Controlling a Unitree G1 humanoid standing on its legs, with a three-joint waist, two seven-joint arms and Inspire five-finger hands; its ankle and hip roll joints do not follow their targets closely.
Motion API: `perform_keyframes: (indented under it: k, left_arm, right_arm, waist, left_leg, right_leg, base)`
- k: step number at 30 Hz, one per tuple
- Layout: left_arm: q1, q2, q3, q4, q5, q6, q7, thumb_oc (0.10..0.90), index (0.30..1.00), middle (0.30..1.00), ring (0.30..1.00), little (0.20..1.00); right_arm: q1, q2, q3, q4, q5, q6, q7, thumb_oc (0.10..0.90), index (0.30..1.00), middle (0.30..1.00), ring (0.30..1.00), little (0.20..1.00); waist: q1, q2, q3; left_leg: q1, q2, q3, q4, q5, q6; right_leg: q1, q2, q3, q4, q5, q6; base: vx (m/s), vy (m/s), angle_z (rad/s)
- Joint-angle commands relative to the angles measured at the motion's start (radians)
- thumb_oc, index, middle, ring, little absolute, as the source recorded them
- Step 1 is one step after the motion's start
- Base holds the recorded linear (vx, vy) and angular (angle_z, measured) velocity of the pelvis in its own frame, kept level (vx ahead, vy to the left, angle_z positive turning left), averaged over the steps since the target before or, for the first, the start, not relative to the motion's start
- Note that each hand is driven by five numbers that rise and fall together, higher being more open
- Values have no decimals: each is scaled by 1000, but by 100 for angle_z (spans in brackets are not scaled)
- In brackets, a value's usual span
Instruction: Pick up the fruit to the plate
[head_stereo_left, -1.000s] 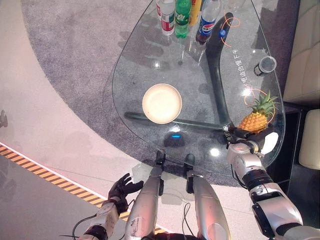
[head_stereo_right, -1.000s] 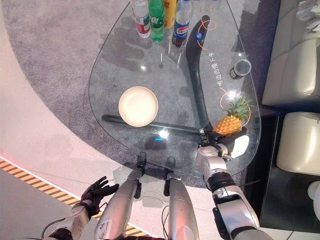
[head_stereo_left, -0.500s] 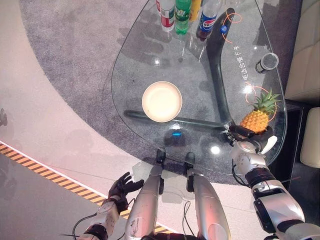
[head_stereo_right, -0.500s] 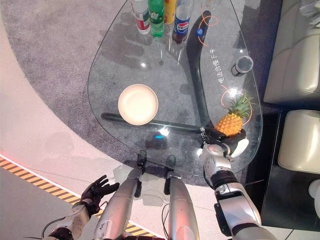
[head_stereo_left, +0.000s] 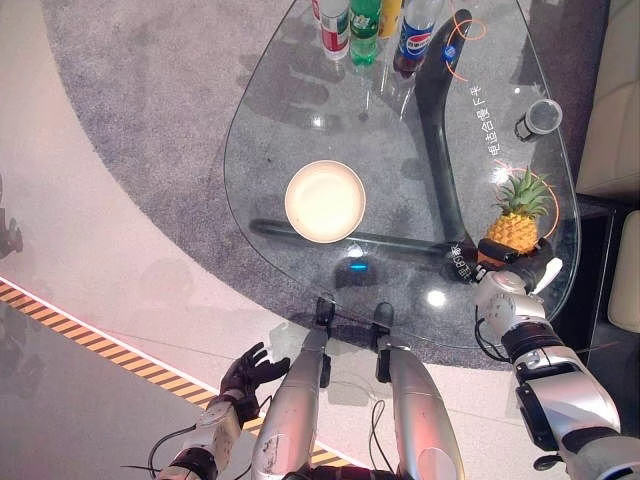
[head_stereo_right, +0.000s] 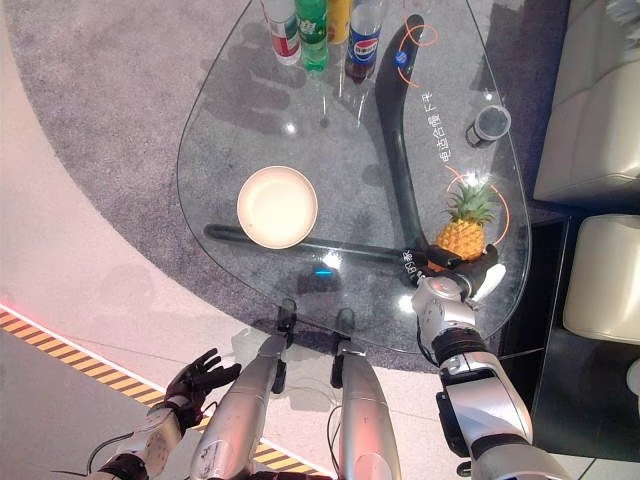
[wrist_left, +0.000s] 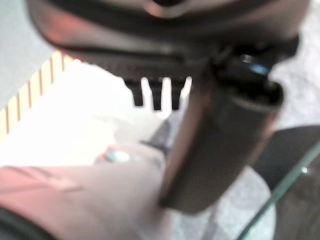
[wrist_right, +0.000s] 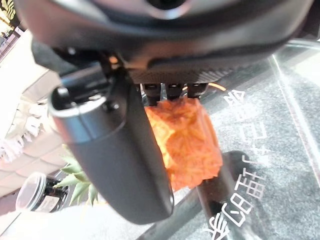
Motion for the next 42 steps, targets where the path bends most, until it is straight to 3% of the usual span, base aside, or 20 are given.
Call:
perform_keyframes:
  k: [1,2,15,24,34,39,42]
  left_arm:
    - [13,-21,-20,-11,-15,-16,-38,800,900,900,900,900]
    - [10,-19,-19,-9,-15,-15,-41,800,900,900,900,900]
    - [-1,-10,-20,-1,-20,-26,-58,800,900,900,900,900]
    - [-11,-1,-5,-5,-25,-19,-53,800,900,900,900,900]
    - [-6,6,21,-11,-68,-49,-35,800,900,900,900,900]
    - [13,14,88,-42,-100,-51,2,800,900,900,900,900]
    - [30,13,113,-54,-114,-64,15,800,900,900,900,900]
  right_arm:
    - [-86,-121,20,30,-73,37,33,245,425,425,425,345]
    - [-92,-126,24,47,-81,44,48,100,300,300,300,200]
    - [-107,-150,72,178,-224,159,141,100,300,300,300,200]
    - [-74,-147,68,235,-224,110,205,100,300,300,300,200]
    - [-74,-157,77,173,-205,48,209,100,300,300,300,200]
    - [-24,-144,76,-44,-171,8,173,100,300,300,300,200]
    - [29,-141,73,-185,-257,-13,124,100,300,300,300,200]
  waist:
    - [14,-8,-22]
    - [15,-7,-22]
    - [32,-7,-22]
    - [40,-10,-22]
    - [39,-14,-22]
    - [30,-26,-22]
    - [20,-33,-22]
  left_leg:
    - [-43,-55,8,159,-111,28]
    - [-44,-55,7,161,-111,28]
    - [-53,-60,-5,175,-112,31]
    - [-46,-61,-13,183,-119,34]
    - [-24,-60,-15,170,-113,30]
    - [1,-55,-18,162,-115,24]
    - [15,-53,-21,156,-116,23]
  right_leg:
    - [30,-2,11,-105,83,28]
    - [30,-3,10,-104,83,28]
    - [28,-7,-2,-89,77,28]
    - [35,-9,-7,-75,69,31]
    - [56,-4,-7,-82,67,32]
    - [81,2,-6,-85,60,29]
    - [96,7,-4,-87,55,27]
  base:
    - [0,0,0]
    - [0,0,0]
    - [1,-1,2]
    - [-9,-2,2]
    - [-6,-1,1]
    - [0,0,0]
    - [0,0,0]
